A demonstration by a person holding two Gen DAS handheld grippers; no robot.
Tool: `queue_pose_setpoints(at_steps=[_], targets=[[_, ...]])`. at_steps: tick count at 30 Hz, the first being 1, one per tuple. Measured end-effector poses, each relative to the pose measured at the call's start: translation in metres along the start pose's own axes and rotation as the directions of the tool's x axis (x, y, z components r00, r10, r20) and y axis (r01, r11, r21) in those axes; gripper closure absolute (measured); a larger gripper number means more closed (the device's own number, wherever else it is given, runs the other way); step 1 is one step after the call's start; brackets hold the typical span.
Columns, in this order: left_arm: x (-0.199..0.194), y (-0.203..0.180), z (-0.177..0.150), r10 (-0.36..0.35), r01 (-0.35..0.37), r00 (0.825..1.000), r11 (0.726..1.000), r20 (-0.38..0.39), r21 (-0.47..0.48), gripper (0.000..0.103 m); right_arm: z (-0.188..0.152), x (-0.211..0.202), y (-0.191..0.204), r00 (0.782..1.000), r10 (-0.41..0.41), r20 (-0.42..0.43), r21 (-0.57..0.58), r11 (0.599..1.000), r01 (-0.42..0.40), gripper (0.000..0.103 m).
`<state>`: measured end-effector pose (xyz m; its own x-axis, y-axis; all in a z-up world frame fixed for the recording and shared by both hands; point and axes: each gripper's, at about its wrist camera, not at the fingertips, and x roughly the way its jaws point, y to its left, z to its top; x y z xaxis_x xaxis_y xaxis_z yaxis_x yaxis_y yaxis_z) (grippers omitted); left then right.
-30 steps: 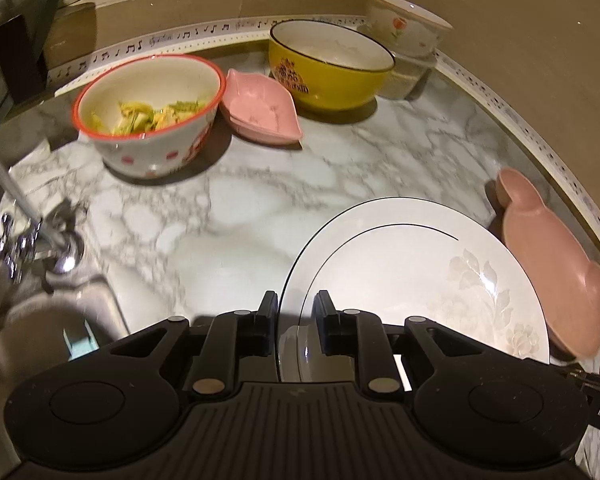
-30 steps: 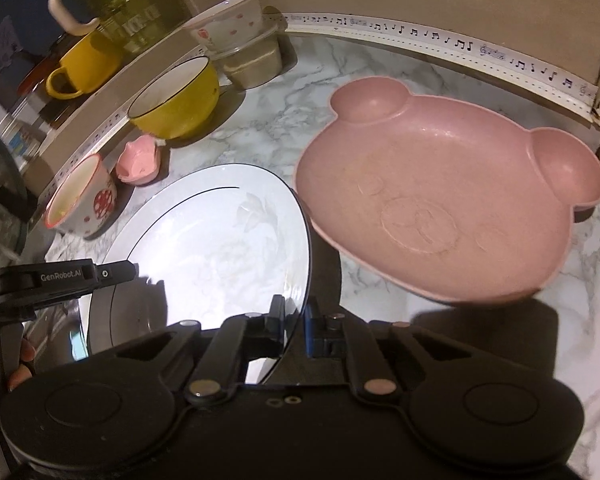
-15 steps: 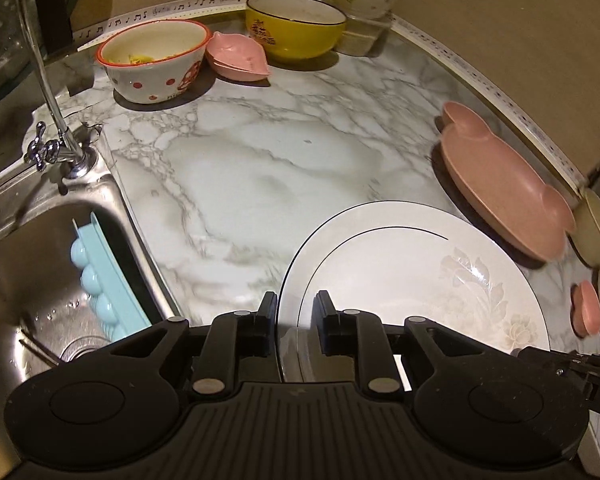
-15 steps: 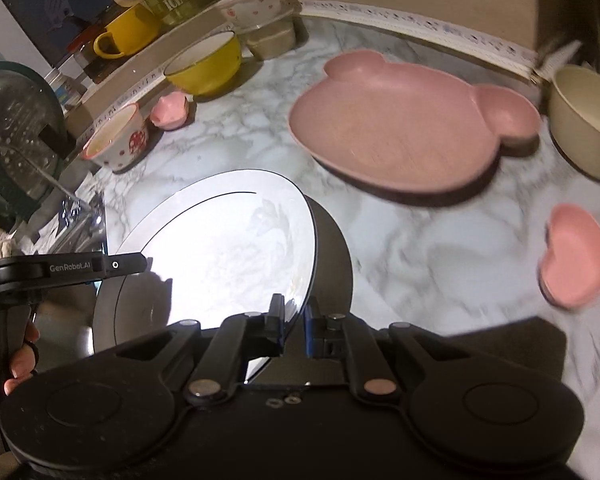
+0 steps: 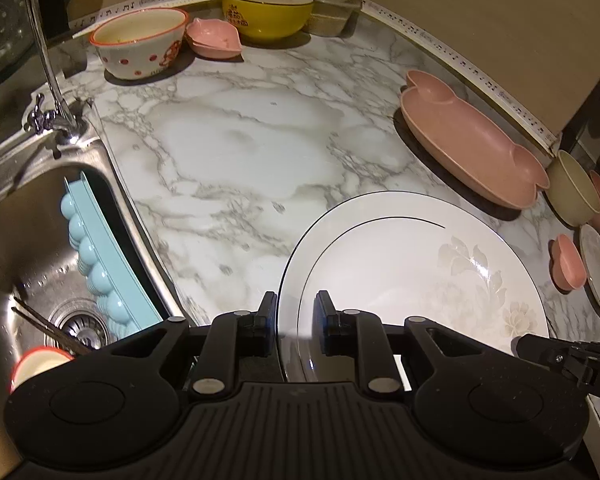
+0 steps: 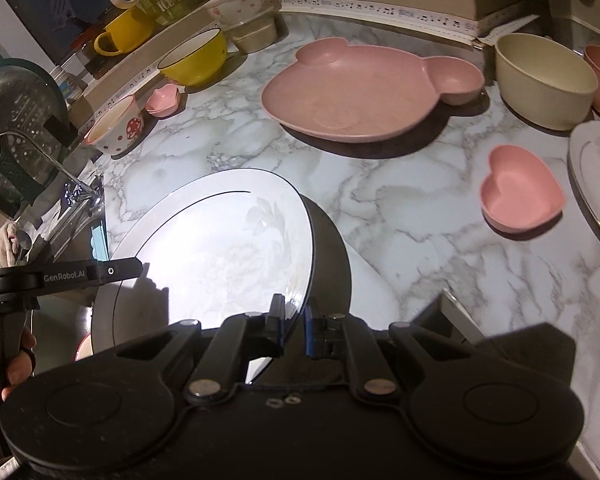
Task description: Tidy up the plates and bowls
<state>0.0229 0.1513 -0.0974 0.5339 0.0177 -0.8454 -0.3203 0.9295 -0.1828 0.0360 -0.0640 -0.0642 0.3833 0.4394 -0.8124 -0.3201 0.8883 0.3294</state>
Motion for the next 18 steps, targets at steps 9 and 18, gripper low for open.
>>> queue_pose_setpoints(at_steps=[9,18], targets=[[-0.001,-0.007,-0.009,0.021,-0.021,1.0,1.0,0.006,0.019,0.084,-0.008,0.003,-0.009,1.0,-0.003,-0.007,0.022,1.0,0.003,0.095],[-0.011,-0.008,-0.011,0.06,-0.061,0.998,0.998,0.026,0.035,0.084,-0.006,-0.008,-0.008,0.999,-0.032,0.037,-0.009,0.999,0.033,0.083]])
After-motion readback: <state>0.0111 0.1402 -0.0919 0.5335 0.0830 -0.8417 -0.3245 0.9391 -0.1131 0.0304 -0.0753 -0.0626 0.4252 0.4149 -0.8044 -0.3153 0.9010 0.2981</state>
